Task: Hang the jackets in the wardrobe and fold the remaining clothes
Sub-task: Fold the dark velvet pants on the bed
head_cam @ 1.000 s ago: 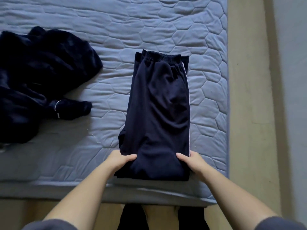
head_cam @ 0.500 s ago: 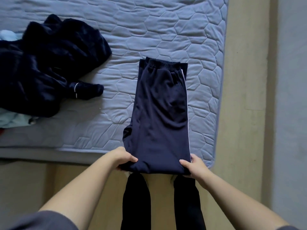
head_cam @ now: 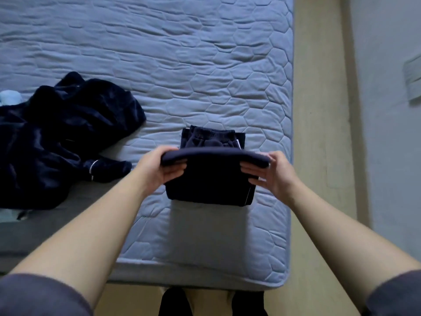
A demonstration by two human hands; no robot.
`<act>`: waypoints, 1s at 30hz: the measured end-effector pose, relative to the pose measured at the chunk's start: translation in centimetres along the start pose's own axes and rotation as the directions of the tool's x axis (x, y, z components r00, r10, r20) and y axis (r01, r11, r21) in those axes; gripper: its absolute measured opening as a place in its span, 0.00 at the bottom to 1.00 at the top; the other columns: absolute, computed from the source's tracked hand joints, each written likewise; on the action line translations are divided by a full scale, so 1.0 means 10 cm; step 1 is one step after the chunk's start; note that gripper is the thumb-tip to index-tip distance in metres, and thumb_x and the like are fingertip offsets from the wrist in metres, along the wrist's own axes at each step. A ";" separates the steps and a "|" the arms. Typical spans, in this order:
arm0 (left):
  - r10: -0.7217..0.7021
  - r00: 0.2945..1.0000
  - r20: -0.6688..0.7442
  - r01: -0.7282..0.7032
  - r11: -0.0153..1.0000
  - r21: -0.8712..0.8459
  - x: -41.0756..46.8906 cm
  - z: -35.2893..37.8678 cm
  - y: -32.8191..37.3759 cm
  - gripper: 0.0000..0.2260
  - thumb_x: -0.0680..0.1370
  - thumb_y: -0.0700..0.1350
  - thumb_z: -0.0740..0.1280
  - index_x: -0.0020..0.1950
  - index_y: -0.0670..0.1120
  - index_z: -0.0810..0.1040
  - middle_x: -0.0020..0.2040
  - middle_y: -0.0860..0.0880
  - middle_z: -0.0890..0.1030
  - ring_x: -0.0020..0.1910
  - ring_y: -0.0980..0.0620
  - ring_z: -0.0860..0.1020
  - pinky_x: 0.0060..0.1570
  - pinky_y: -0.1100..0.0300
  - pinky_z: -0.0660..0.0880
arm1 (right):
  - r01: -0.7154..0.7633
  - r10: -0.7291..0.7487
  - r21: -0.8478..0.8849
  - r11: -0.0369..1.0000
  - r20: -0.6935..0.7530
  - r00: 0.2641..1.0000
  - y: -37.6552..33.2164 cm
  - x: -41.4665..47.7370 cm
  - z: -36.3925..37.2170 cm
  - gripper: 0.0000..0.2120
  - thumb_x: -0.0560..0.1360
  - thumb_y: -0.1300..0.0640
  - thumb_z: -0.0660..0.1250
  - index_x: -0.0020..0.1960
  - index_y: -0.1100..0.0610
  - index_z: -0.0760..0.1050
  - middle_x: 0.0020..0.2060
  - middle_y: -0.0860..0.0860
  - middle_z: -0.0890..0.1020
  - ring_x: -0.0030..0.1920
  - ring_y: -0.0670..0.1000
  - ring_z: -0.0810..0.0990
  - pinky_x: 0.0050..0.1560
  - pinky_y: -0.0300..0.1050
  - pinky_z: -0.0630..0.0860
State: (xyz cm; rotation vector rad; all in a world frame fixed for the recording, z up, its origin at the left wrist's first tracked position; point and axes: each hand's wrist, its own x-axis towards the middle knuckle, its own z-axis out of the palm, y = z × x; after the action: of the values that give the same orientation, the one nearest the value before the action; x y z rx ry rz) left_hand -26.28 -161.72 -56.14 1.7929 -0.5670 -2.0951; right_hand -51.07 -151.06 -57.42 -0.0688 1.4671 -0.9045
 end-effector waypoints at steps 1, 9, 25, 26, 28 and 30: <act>0.012 1.000 0.011 -0.012 0.999 -0.032 0.18 0.07 0.08 0.11 0.81 0.48 0.55 0.49 0.46 0.76 0.37 0.45 0.84 0.35 0.50 0.82 0.34 0.60 0.79 | 0.029 -0.029 0.008 1.000 -0.013 0.999 -0.06 0.20 0.00 0.16 0.77 0.51 0.47 0.52 0.51 0.73 0.47 0.53 0.86 0.53 0.52 0.82 0.55 0.51 0.71; 0.346 0.928 -0.138 -0.198 0.773 0.603 1.29 0.29 -0.16 0.27 0.77 0.48 0.68 0.73 0.46 0.62 0.70 0.45 0.70 0.63 0.48 0.73 0.58 0.57 0.69 | 0.119 -0.205 -0.313 0.942 -0.258 0.944 0.20 1.29 0.04 0.34 0.77 0.52 0.65 0.77 0.52 0.52 0.67 0.53 0.70 0.61 0.50 0.75 0.58 0.40 0.72; -0.035 0.987 -0.155 0.089 0.929 0.359 1.14 -0.13 -0.77 0.15 0.66 0.56 0.77 0.47 0.50 0.80 0.43 0.51 0.84 0.43 0.49 0.83 0.37 0.58 0.76 | -0.121 0.087 -0.254 0.960 -0.141 0.986 0.90 1.15 -0.18 0.17 0.66 0.49 0.77 0.52 0.54 0.79 0.44 0.47 0.86 0.45 0.48 0.84 0.43 0.43 0.79; -0.031 0.988 -0.154 0.084 0.933 0.349 1.01 -0.12 -0.77 0.14 0.67 0.54 0.77 0.48 0.50 0.80 0.45 0.51 0.84 0.44 0.49 0.82 0.38 0.58 0.76 | -0.122 0.090 -0.249 0.961 -0.133 0.987 0.90 1.02 -0.19 0.17 0.67 0.50 0.76 0.53 0.53 0.79 0.44 0.47 0.86 0.46 0.48 0.84 0.43 0.43 0.79; -0.013 0.987 -0.161 0.068 0.937 0.344 0.68 -0.12 -0.78 0.12 0.69 0.52 0.76 0.48 0.51 0.79 0.46 0.52 0.83 0.45 0.50 0.82 0.39 0.58 0.76 | -0.118 0.095 -0.236 0.965 -0.108 0.990 0.91 0.69 -0.20 0.17 0.70 0.54 0.74 0.58 0.52 0.77 0.49 0.47 0.85 0.48 0.49 0.84 0.45 0.44 0.78; -0.007 0.985 -0.175 0.067 0.939 0.338 0.30 -0.12 -0.81 0.10 0.70 0.50 0.75 0.48 0.51 0.79 0.46 0.53 0.83 0.45 0.51 0.81 0.40 0.58 0.75 | -0.091 0.078 -0.223 0.971 -0.067 0.995 0.89 0.29 -0.18 0.18 0.72 0.57 0.72 0.61 0.50 0.75 0.52 0.45 0.84 0.49 0.46 0.83 0.44 0.41 0.77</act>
State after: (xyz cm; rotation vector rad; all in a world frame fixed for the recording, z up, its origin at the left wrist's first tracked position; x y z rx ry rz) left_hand -25.51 -156.30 -62.91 2.1620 -0.9016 -1.9296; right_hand -48.84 -145.78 -64.99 -0.1479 1.6106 -0.6725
